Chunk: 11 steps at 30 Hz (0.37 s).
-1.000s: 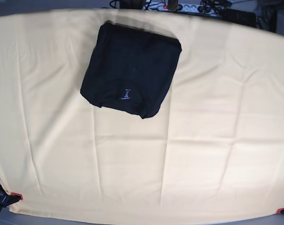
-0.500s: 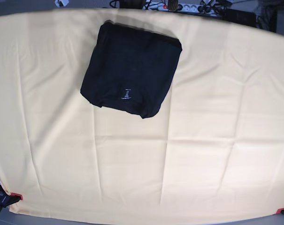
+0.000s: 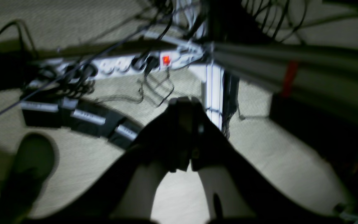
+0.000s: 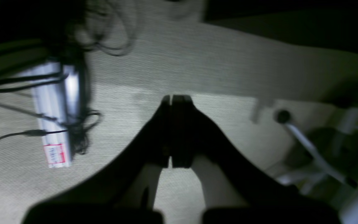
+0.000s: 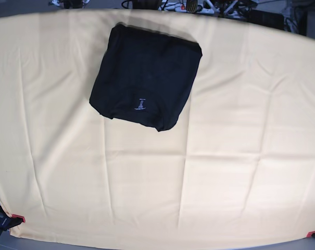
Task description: Fold the T-shirt properly
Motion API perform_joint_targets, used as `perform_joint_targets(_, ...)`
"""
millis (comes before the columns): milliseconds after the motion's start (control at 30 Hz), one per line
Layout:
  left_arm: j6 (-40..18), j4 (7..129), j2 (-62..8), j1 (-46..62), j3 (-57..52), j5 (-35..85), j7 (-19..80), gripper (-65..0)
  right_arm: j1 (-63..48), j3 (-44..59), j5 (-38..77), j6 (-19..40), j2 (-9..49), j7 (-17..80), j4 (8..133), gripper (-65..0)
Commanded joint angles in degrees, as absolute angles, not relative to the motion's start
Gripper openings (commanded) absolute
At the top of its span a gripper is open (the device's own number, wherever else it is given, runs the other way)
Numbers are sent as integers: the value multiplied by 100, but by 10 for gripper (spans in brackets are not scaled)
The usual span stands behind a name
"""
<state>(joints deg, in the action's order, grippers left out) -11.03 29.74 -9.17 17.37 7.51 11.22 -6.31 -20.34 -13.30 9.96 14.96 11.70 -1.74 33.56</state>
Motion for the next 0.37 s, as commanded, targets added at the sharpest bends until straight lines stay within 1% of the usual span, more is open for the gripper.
perform_joint_targets(0, -1114, 2902, -858, 1739, 755, 1100, -740, -650, -2080, -1323, 923, 1470, 1129, -266, 3369, -650)
perform_joint_targets(167, -1044, 2746, -567, 1629, 755, 1321, -751, -650, -2025, -1326, 849, 1280, 913, -287, 3369, -650)
perform_joint_targets(333, -1041, 2753, -556, 1592, 755, 1549, -731, -650, -1844, -1326, 847, 1612, 864, -298, 3369, -650)
